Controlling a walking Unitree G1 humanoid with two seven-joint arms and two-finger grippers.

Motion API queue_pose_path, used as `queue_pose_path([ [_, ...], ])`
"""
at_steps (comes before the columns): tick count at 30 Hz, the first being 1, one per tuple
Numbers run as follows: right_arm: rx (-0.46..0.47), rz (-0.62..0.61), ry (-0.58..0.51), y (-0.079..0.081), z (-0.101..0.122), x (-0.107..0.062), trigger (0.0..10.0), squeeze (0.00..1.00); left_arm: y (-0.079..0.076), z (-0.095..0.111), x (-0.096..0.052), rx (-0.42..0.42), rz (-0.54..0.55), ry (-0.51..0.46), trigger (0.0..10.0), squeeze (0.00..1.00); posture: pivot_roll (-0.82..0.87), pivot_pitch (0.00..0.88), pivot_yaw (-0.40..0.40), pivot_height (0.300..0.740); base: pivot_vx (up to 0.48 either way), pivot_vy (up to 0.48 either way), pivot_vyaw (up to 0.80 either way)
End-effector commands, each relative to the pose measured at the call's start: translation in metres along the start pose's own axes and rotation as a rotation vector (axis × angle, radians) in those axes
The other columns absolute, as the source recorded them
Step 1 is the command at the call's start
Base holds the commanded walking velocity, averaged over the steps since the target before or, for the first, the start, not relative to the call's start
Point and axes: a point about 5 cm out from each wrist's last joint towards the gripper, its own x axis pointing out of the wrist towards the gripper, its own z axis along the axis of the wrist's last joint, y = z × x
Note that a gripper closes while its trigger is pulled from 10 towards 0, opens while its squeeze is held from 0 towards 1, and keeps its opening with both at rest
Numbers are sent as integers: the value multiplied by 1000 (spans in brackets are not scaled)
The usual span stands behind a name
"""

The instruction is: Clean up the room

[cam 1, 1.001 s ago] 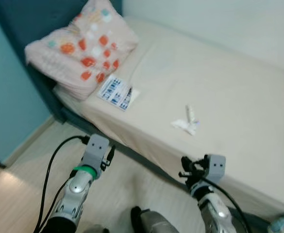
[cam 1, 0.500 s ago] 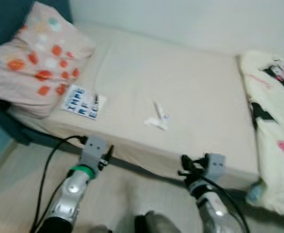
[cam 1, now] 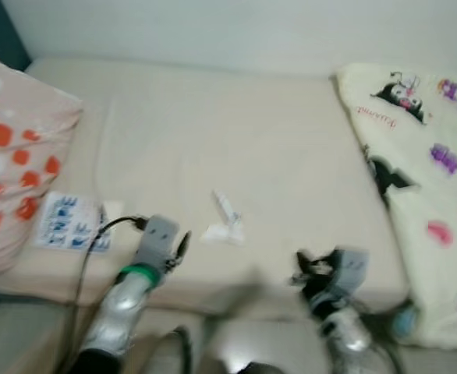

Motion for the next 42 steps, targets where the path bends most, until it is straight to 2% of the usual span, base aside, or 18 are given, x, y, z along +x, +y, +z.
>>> queue_pose_path([
  [1, -2, -45, 31, -11, -8, -11, 10000, 0, -11, -4, -2, -14, -34, 11, 10000, 0, 16, 90, -6, 740, 0, 0, 0],
  [16, 2, -7, 41, -7, -9, -10, 10000, 0, -10, -5, -2, -9, -32, 19, 10000, 0, 13, 84, -4, 740, 0, 0, 0],
  [20, -21, -5, 44, -6, -9, -10, 10000, 0, -10, -6, -2, -8, -29, 26, 10000, 0, 13, 84, -4, 735, 0, 0, 0],
  [25, -22, -6, 39, -6, -9, -10, 10000, 0, -11, -8, -1, -4, -30, 39, 10000, 0, 13, 84, -4, 711, 0, 0, 0],
  [28, -22, -6, 40, -6, -9, -10, 10000, 0, -20, -12, 6, -12, -43, 105, 10000, 0, 13, 84, -4, 691, 0, 0, 0],
  [34, -21, -5, 38, -6, -9, -10, 10000, 0, -32, 0, 16, -27, -54, 78, 10000, 0, 13, 82, -8, 661, 0, 0, 0],
  [42, -17, -9, 38, -6, -10, -12, 10000, 0, -34, 3, 18, -26, -60, 68, 10000, 0, 7, 90, -5, 631, 0, 0, 0],
])
